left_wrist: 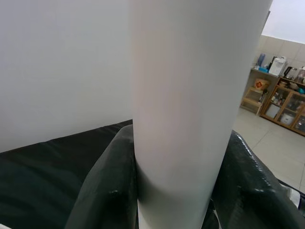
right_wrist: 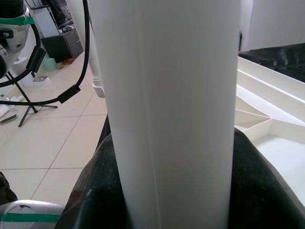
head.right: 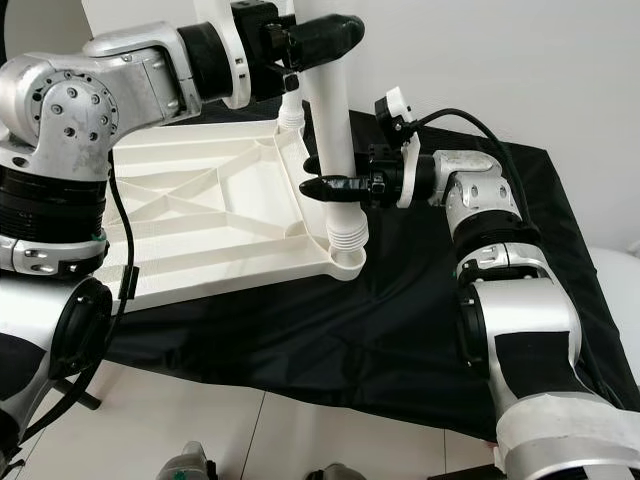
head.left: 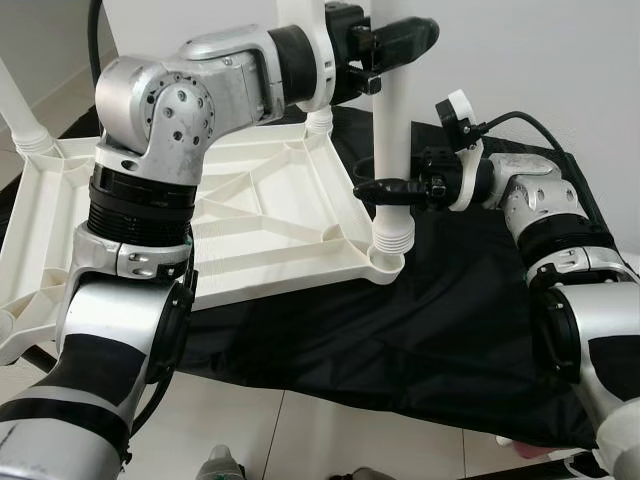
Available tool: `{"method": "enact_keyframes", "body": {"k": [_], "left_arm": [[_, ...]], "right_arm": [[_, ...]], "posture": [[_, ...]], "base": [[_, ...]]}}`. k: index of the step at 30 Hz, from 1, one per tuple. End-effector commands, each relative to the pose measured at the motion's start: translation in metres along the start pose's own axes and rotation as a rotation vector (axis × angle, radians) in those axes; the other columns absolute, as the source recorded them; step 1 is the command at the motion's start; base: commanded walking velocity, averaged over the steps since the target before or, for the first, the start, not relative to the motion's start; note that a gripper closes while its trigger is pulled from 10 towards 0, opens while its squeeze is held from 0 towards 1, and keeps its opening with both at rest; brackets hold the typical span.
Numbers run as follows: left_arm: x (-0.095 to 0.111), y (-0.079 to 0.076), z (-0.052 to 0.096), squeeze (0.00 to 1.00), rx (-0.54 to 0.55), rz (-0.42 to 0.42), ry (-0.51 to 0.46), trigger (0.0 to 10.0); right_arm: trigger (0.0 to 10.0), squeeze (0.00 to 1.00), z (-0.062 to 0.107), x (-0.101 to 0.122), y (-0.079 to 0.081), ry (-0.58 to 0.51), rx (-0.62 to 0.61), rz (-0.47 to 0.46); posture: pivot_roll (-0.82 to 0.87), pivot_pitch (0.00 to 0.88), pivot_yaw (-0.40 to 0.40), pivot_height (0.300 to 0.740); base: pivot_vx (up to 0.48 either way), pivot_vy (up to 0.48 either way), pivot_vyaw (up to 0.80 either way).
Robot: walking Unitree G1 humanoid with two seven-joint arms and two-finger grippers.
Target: Building children table
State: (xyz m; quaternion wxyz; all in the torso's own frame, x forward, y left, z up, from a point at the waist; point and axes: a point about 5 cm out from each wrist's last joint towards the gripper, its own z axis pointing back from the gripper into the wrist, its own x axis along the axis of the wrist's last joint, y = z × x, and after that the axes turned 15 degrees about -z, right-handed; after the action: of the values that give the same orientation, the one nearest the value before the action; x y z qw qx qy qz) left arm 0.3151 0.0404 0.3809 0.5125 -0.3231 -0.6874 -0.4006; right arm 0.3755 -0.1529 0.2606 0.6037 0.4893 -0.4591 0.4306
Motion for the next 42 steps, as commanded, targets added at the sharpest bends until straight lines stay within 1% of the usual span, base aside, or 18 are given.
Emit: {"method": "enact_keyframes", "body": {"k": [1, 7, 12, 13, 19, 20, 21, 22, 24, 25, 30, 31, 32, 35, 37, 39, 42], "left_arm": [[0.011, -0.021, -0.002, 0.00, -0.224, -0.025, -0.050, 10.0], [0.010, -0.020, -0.001, 0.00, -0.215, -0.007, -0.042, 10.0], [0.011, -0.019, -0.001, 0.00, -0.203, 0.014, -0.054, 10.0], [0.012, -0.016, -0.001, 0.00, -0.190, 0.032, -0.067, 10.0], [0.014, -0.014, -0.001, 0.00, -0.185, 0.040, -0.075, 10.0], [0.015, -0.014, -0.001, 0.00, -0.186, 0.045, -0.076, 10.0], [0.015, -0.014, -0.001, 0.00, -0.186, 0.045, -0.076, 10.0], [0.015, -0.014, -0.001, 0.36, -0.190, 0.055, -0.078, 10.0], [0.015, -0.014, -0.001, 0.36, -0.193, 0.063, -0.078, 10.0], [0.015, -0.014, -0.001, 1.00, -0.195, 0.072, -0.080, 10.0], [0.015, -0.011, -0.001, 1.00, -0.159, 0.074, -0.076, 10.0], [0.015, -0.007, 0.000, 0.00, -0.131, 0.072, -0.076, 10.0], [0.015, -0.003, 0.000, 0.00, -0.106, 0.077, -0.078, 10.0], [0.016, 0.001, 0.001, 0.00, -0.086, 0.077, -0.080, 10.0], [0.017, 0.008, 0.003, 0.00, -0.044, 0.072, -0.084, 10.0], [0.018, 0.015, 0.005, 0.00, -0.001, 0.048, -0.081, 10.0], [0.019, 0.018, 0.006, 0.00, 0.021, 0.039, -0.080, 10.0]], "right_arm": [[0.0, 0.00, 0.003, 0.004, -0.001, -0.003, -0.013, -0.025], [0.0, 0.00, -0.001, -0.001, -0.001, 0.015, 0.006, -0.041], [0.0, 0.00, -0.004, -0.003, -0.001, 0.017, 0.010, -0.042], [0.0, 0.00, -0.007, -0.005, -0.001, 0.020, 0.012, -0.045], [0.0, 0.00, -0.009, -0.007, -0.001, 0.022, 0.015, -0.048], [10.0, 0.00, -0.010, -0.008, -0.002, 0.025, 0.007, -0.042], [10.0, 0.00, -0.010, -0.008, -0.002, 0.025, 0.007, -0.042], [10.0, 0.00, -0.011, -0.008, -0.002, 0.023, 0.000, -0.040], [10.0, 0.00, -0.011, -0.008, -0.002, 0.022, -0.004, -0.039], [10.0, 0.00, -0.011, -0.008, -0.002, 0.022, -0.006, -0.038], [10.0, 0.00, -0.012, -0.006, -0.004, -0.007, -0.041, -0.024], [10.0, 0.00, -0.012, -0.005, -0.005, -0.016, -0.057, -0.022], [10.0, 0.00, -0.013, -0.005, -0.006, -0.024, -0.067, -0.021], [10.0, 0.00, -0.014, -0.006, -0.006, -0.031, -0.073, -0.021], [10.0, 0.00, -0.017, -0.005, -0.007, -0.053, -0.098, -0.018], [10.0, 0.00, -0.020, -0.004, -0.010, -0.089, -0.146, -0.016], [10.0, 0.00, -0.021, -0.003, -0.010, -0.107, -0.165, -0.019]], "posture": [[0.06, 0.000, -0.073, 0.740], [0.06, 0.000, -0.070, 0.740], [0.06, 0.000, -0.069, 0.740], [0.06, 0.000, -0.069, 0.740], [0.06, 0.000, -0.067, 0.740], [0.06, 0.000, -0.066, 0.740], [0.06, 0.000, -0.066, 0.740], [0.06, 0.000, -0.066, 0.740], [0.06, 0.000, -0.066, 0.740], [0.06, 0.000, -0.067, 0.740], [0.06, 0.000, -0.068, 0.740], [0.06, 0.000, -0.067, 0.740], [0.06, 0.000, -0.069, 0.740], [0.06, 0.000, -0.069, 0.740], [0.06, 0.000, -0.070, 0.740], [0.06, 0.000, -0.069, 0.740], [0.06, 0.000, -0.068, 0.740]], "base": [[0.000, 0.000, 0.00], [0.000, 0.000, 0.00], [0.000, 0.000, 0.00], [0.000, 0.000, 0.00], [0.000, 0.000, 0.00], [0.000, 0.000, 0.00], [0.000, 0.000, 0.00], [0.000, 0.000, 0.00], [0.000, 0.000, 0.00], [0.000, 0.000, 0.00], [0.000, 0.000, 0.00], [0.000, 0.000, 0.00], [0.000, 0.000, 0.00], [0.000, 0.000, 0.00], [0.000, 0.000, 0.00], [0.000, 0.000, 0.00], [0.000, 0.000, 0.00]]}}
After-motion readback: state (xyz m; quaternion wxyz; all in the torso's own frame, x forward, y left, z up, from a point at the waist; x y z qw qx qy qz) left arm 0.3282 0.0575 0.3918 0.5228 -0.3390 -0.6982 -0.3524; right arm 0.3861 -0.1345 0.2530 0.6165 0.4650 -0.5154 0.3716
